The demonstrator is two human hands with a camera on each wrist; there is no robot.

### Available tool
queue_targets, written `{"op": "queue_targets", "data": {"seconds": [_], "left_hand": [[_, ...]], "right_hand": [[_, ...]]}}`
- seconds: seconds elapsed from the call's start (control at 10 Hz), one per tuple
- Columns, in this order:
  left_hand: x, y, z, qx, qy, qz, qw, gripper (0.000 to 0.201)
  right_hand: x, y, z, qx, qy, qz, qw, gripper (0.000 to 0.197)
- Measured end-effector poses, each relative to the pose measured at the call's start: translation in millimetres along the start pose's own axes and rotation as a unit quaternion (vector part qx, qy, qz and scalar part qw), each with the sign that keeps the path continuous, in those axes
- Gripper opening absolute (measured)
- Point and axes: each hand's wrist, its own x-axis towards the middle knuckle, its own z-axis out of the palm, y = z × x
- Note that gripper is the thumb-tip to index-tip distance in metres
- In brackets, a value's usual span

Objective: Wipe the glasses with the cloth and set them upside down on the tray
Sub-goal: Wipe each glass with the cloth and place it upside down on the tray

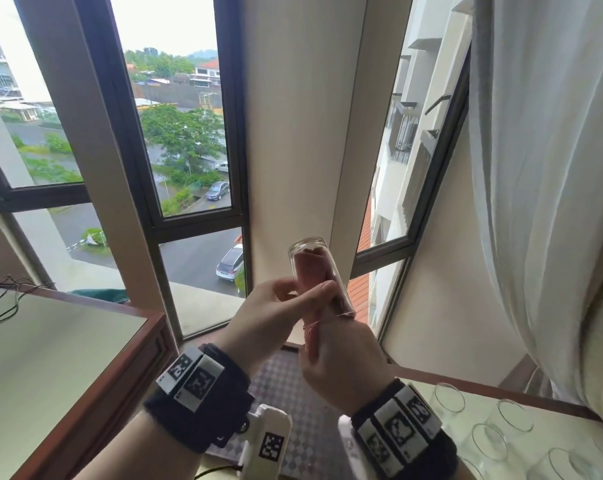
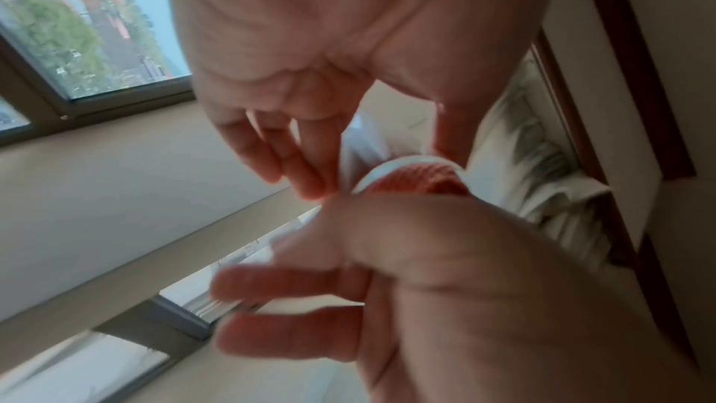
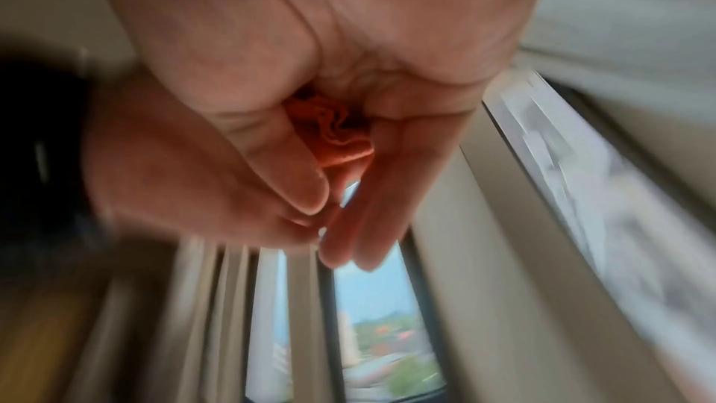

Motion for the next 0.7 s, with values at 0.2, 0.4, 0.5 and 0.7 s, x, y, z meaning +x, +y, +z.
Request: {"op": "queue_targets", "data": {"seconds": [0.2,0.4,0.5,0.7], "left_hand": [[-17,-9,-1,-0.267,-0.114,-0.071,0.954,0.088],[-12,1,2,-0.238,-0.169,-0.013,0.956,0.082],[-12,1,-2,-0.122,-0.117,-0.023,0.985,0.054],[-11,28,-7,-0.115,-0.048,-0.115,0.986,0.11]], "right_hand": [[-16,-17,-12,0.754,-0.117,-0.034,0.645,0.051],[-15,-22,-17,0.883,-0.047,0.039,0.465,0.041],[-17,-3,-20,0.717,0.093,0.122,0.68,0.03],[-23,26,-6,0.116,0.311,-0.109,0.937,0.039]]}}
